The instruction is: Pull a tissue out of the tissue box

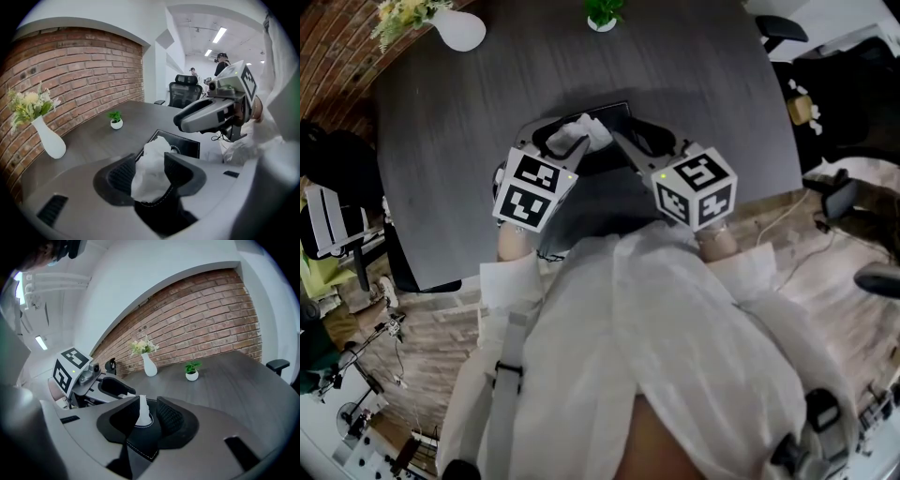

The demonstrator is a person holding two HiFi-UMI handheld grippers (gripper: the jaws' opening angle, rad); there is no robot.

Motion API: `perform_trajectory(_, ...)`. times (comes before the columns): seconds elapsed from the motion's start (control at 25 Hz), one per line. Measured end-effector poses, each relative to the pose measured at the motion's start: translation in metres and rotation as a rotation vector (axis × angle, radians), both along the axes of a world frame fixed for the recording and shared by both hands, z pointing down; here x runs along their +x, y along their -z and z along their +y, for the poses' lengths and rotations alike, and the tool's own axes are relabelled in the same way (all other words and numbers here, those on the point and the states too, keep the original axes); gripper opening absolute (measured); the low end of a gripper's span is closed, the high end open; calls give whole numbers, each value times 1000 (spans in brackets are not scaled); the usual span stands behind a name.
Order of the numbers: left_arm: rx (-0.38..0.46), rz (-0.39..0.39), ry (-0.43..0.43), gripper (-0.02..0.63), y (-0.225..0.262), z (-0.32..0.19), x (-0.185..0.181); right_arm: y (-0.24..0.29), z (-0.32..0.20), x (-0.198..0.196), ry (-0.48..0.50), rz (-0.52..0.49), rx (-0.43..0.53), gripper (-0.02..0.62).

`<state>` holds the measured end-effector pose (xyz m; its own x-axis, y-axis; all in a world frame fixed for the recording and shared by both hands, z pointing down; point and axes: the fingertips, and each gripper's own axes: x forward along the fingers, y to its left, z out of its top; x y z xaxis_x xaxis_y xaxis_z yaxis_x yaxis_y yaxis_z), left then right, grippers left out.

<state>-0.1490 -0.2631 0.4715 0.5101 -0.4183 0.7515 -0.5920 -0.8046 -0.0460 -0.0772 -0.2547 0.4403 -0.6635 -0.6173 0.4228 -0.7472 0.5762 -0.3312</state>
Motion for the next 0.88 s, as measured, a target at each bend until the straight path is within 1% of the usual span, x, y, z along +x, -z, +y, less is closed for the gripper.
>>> perform_trajectory(0.24,-5,-14,15,173,-8,-11,6,-4,-8,4,10,-20,-20,95)
perform_trajectory(0.36,-9,-33,1,172,-11,-11,7,-3,-9,7,5,-20,-23,95)
perform_trajectory(0.52,-20,-38,-14,169,-13,-8,12,-4,-10,11,-3,-12,-24,95)
perform_trajectory(0.6,-17,-32,-10,144,-13,-8,14,-4,-11,13,-7,-9,-27,95)
perform_trajectory(0.68,-16,-26,-2,99,-12,-9,16,-4,-12,15,-11,-7,-30,95)
perform_trajectory(0.76,-16,-21,7,89,-12,-8,16,-5,-12,18,-11,-6,-33,95)
perform_trajectory(0.88,-19,-12,18,50,-11,-7,15,-6,-12,16,-3,-3,-33,95)
